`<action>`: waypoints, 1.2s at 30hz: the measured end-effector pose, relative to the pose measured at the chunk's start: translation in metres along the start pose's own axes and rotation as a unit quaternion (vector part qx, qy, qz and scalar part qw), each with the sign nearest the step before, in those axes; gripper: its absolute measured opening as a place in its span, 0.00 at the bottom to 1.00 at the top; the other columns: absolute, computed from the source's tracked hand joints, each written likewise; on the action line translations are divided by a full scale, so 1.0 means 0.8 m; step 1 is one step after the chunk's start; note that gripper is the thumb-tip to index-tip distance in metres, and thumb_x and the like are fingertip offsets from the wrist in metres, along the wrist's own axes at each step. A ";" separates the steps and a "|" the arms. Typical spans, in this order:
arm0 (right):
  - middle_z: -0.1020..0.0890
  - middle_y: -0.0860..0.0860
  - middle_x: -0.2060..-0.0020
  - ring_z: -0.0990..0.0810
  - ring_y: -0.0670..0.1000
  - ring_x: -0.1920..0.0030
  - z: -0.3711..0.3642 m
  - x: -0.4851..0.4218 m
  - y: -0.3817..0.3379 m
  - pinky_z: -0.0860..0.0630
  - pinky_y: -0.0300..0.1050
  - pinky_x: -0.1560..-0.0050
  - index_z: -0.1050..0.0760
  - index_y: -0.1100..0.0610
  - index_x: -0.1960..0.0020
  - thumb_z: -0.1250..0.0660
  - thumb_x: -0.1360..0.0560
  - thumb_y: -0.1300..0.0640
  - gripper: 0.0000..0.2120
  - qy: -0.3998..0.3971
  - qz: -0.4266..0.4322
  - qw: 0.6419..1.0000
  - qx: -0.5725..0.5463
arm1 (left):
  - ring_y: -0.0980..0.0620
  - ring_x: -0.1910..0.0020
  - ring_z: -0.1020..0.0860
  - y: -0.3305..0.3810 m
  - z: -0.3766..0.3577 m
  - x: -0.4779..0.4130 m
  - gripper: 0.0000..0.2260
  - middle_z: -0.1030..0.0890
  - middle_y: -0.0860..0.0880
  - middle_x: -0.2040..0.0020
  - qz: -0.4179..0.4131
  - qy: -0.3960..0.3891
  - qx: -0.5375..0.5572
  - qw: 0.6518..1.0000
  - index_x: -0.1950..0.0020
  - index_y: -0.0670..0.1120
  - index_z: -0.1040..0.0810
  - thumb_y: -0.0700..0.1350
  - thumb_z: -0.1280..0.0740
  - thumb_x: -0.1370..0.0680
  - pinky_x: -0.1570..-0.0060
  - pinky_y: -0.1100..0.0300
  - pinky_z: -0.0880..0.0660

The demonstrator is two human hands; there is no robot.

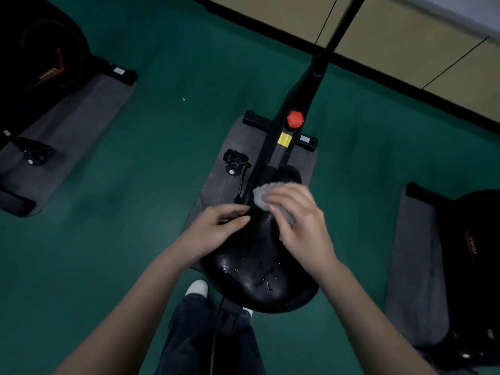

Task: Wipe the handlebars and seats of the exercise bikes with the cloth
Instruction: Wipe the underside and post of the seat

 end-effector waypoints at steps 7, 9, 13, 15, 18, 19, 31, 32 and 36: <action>0.18 0.56 0.47 0.24 0.55 0.43 0.020 -0.024 0.021 0.31 0.42 0.37 0.19 0.65 0.46 0.33 0.25 0.69 0.08 0.056 -0.028 0.997 0.045 | 0.59 0.43 0.23 -0.014 0.003 -0.002 0.08 0.19 0.57 0.45 0.009 0.010 0.021 1.000 0.45 0.54 0.17 0.48 0.32 0.23 0.36 0.57 0.30; 0.18 0.55 0.50 0.23 0.55 0.45 0.011 -0.040 0.017 0.30 0.43 0.39 0.19 0.65 0.49 0.33 0.25 0.68 0.06 0.034 -0.034 0.997 0.064 | 0.60 0.44 0.23 -0.015 0.004 -0.003 0.08 0.19 0.56 0.45 0.006 0.018 0.035 0.999 0.46 0.53 0.17 0.47 0.32 0.23 0.36 0.57 0.30; 0.17 0.51 0.57 0.24 0.52 0.50 -0.046 -0.075 -0.002 0.29 0.46 0.43 0.19 0.58 0.56 0.36 0.24 0.64 0.07 -0.230 0.018 0.960 0.158 | 0.61 0.44 0.23 -0.016 0.004 -0.003 0.07 0.19 0.57 0.46 -0.005 0.022 0.044 0.999 0.48 0.55 0.17 0.48 0.33 0.23 0.38 0.61 0.31; 0.17 0.49 0.61 0.20 0.50 0.56 -0.079 -0.085 0.008 0.25 0.43 0.51 0.19 0.55 0.58 0.37 0.26 0.63 0.09 -0.394 -0.014 0.899 0.192 | 0.61 0.45 0.22 -0.015 0.004 -0.003 0.07 0.18 0.57 0.47 -0.008 0.027 0.054 0.998 0.49 0.55 0.16 0.47 0.33 0.23 0.40 0.63 0.31; 0.22 0.51 0.76 0.25 0.50 0.79 -0.090 -0.100 0.036 0.26 0.42 0.76 0.20 0.55 0.58 0.36 0.26 0.62 0.07 -0.489 -0.139 0.851 0.134 | 0.61 0.44 0.22 -0.020 0.003 -0.003 0.07 0.18 0.58 0.47 0.000 0.025 0.067 0.997 0.49 0.56 0.16 0.49 0.33 0.23 0.37 0.59 0.30; 0.22 0.53 0.77 0.26 0.50 0.79 -0.085 -0.107 0.045 0.26 0.43 0.76 0.20 0.55 0.58 0.35 0.26 0.61 0.06 -0.481 -0.158 0.855 0.117 | 0.61 0.44 0.23 -0.021 0.002 -0.004 0.07 0.18 0.59 0.47 0.002 0.024 0.066 0.998 0.49 0.56 0.16 0.49 0.33 0.23 0.35 0.57 0.31; 0.18 0.52 0.60 0.22 0.42 0.64 -0.029 -0.095 0.057 0.26 0.37 0.60 0.20 0.55 0.57 0.33 0.23 0.60 0.05 -0.170 -0.121 0.977 -0.046 | 0.61 0.41 0.25 -0.019 0.004 -0.005 0.07 0.19 0.62 0.46 -0.009 0.026 0.041 0.999 0.49 0.60 0.17 0.51 0.34 0.23 0.32 0.50 0.34; 0.18 0.53 0.61 0.21 0.44 0.65 -0.022 -0.097 0.075 0.24 0.41 0.61 0.20 0.54 0.57 0.34 0.23 0.60 0.06 -0.132 -0.178 0.971 -0.091 | 0.61 0.41 0.24 -0.020 0.004 -0.004 0.07 0.19 0.63 0.46 -0.009 0.026 0.042 0.999 0.49 0.60 0.17 0.52 0.34 0.23 0.32 0.49 0.34; 0.18 0.56 0.51 0.20 0.52 0.47 -0.010 -0.066 0.123 0.27 0.55 0.38 0.21 0.57 0.53 0.38 0.20 0.59 0.08 0.013 -0.315 0.908 -0.276 | 0.61 0.43 0.24 -0.020 0.005 -0.003 0.07 0.19 0.63 0.46 -0.006 0.029 0.040 0.999 0.50 0.62 0.17 0.52 0.34 0.23 0.32 0.50 0.33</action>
Point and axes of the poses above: each hand's wrist, its own x-axis away from the middle knuckle, its own z-axis out of the back of the hand, y = z × x, the point moved 10 cm from there along -x, towards the middle knuckle
